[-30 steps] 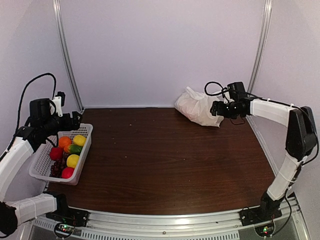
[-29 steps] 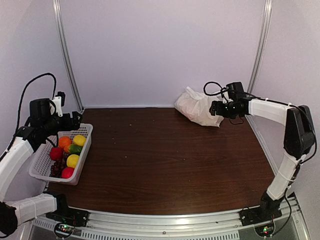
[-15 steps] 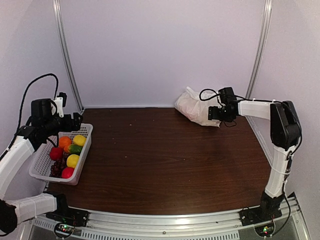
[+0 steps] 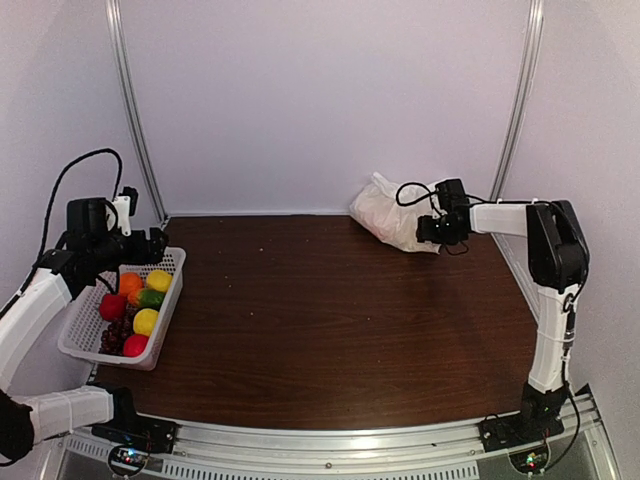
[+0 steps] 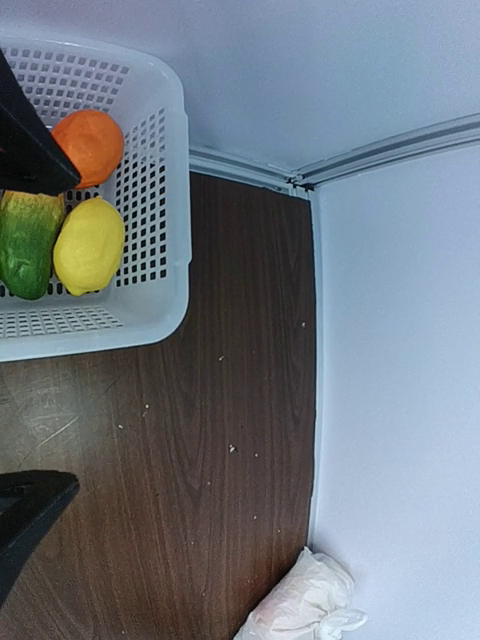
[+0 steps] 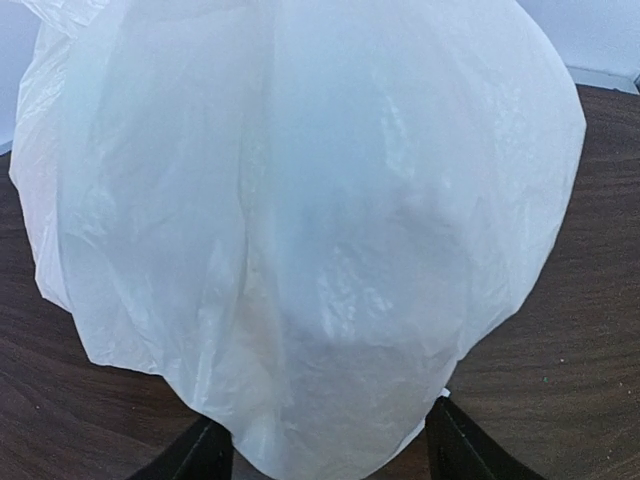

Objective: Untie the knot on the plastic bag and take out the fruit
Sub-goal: Move the takeout bag to the center of the board.

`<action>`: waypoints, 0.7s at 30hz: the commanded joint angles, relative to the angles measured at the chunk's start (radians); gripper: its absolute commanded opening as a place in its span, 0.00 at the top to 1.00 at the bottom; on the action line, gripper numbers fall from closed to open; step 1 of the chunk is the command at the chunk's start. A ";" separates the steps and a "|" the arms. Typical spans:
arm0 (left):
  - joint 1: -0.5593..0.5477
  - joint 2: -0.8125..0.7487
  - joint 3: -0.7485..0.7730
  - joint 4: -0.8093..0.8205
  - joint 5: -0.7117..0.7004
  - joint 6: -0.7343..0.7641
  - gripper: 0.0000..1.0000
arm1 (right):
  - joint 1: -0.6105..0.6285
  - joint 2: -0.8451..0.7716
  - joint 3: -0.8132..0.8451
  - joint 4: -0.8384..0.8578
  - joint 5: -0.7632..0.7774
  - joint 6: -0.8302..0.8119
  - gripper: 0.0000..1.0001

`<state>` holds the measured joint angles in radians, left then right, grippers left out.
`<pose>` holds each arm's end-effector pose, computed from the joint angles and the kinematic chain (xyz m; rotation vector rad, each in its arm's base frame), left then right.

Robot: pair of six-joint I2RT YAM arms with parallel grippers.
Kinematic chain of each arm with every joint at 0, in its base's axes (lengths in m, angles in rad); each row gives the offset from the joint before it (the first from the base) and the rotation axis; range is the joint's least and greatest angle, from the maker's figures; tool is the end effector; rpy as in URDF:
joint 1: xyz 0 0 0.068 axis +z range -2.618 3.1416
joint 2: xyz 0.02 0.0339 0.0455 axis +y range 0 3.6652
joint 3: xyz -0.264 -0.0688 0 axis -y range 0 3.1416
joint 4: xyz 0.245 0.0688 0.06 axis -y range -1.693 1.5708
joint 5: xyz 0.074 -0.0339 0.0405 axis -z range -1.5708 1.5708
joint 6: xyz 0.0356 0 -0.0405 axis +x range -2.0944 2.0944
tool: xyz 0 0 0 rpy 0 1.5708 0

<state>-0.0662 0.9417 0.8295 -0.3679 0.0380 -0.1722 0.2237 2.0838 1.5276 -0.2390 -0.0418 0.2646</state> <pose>0.2115 -0.0154 0.3085 -0.0852 2.0540 -0.1871 0.4541 0.1048 0.1869 0.0284 2.3834 0.2837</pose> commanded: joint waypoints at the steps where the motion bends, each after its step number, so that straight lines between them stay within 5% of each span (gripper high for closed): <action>1: 0.006 0.008 0.018 0.018 0.016 0.022 0.02 | -0.004 0.035 0.048 0.032 -0.049 -0.016 0.40; 7: 0.006 0.020 0.024 0.009 0.013 0.027 0.02 | 0.002 0.025 0.030 0.050 -0.059 -0.011 0.86; 10: 0.005 0.019 0.024 0.010 0.021 0.025 0.03 | 0.018 -0.025 -0.028 0.104 -0.034 -0.030 1.00; 21: 0.005 0.028 0.025 0.012 0.030 0.023 0.02 | 0.091 -0.159 -0.188 0.136 -0.047 -0.028 1.00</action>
<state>-0.0662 0.9627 0.8299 -0.3687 0.0517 -0.1616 0.2714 1.9892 1.3880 -0.1249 -0.0875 0.2390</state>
